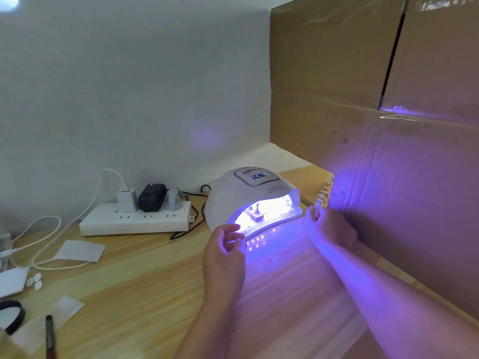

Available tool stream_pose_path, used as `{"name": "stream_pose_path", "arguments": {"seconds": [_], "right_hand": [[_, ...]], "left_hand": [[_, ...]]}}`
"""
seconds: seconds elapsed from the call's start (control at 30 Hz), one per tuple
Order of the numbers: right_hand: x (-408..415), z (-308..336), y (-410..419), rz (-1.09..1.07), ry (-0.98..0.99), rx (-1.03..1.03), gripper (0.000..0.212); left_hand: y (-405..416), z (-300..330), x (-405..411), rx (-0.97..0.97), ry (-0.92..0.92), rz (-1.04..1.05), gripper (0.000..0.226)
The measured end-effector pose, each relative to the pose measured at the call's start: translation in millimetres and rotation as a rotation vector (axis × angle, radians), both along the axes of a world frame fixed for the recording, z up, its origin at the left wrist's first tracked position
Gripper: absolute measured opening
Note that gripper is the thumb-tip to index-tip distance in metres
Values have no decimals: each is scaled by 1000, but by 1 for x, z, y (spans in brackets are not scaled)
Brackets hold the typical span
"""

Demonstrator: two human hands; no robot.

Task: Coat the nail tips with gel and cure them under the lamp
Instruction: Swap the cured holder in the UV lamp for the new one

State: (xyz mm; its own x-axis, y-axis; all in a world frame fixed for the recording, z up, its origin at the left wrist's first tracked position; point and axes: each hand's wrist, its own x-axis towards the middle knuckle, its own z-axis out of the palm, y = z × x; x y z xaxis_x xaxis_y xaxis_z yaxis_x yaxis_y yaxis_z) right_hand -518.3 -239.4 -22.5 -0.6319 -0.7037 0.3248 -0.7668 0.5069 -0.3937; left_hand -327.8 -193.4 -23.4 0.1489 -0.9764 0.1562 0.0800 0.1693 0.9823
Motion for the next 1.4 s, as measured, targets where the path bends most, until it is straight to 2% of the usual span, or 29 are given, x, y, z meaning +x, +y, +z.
{"name": "stream_pose_path", "arguments": {"seconds": [0.17,0.3,0.4,0.47,0.6,0.67,0.73,0.8,0.87,0.9,1.1,1.3,1.4], "right_hand": [[2,0,-7,-2,137,163,36],[1,-1,-6,15,128,159,35],[2,0,1,87,31,2,31],[8,3,9,194,-40,-193,26],[28,32,9,374,-260,-553,32],[38,55,-2,492,-330,-601,31],[50,80,-13,636,-281,-477,37],[60,95,-24,739,-148,-186,42],[65,96,-33,727,-28,53,44],[68,95,-35,703,-7,99,44],[75,87,-38,588,-4,7,42],[80,94,-41,562,-179,40,41],[82,89,-36,535,-165,0,40]], "left_hand": [[0,0,1,6,-2,-10,33],[1,0,2,9,2,-11,33],[0,1,1,17,20,6,33],[-1,1,1,28,42,28,34],[-4,2,1,44,81,52,40],[-5,3,2,51,96,54,44],[-7,3,3,66,127,70,43],[-8,4,4,77,146,90,43],[-8,4,5,86,139,98,44],[-8,4,5,90,141,96,44],[-7,6,6,124,180,68,42],[-3,8,11,163,246,39,39],[1,10,14,180,260,-4,39]]}}
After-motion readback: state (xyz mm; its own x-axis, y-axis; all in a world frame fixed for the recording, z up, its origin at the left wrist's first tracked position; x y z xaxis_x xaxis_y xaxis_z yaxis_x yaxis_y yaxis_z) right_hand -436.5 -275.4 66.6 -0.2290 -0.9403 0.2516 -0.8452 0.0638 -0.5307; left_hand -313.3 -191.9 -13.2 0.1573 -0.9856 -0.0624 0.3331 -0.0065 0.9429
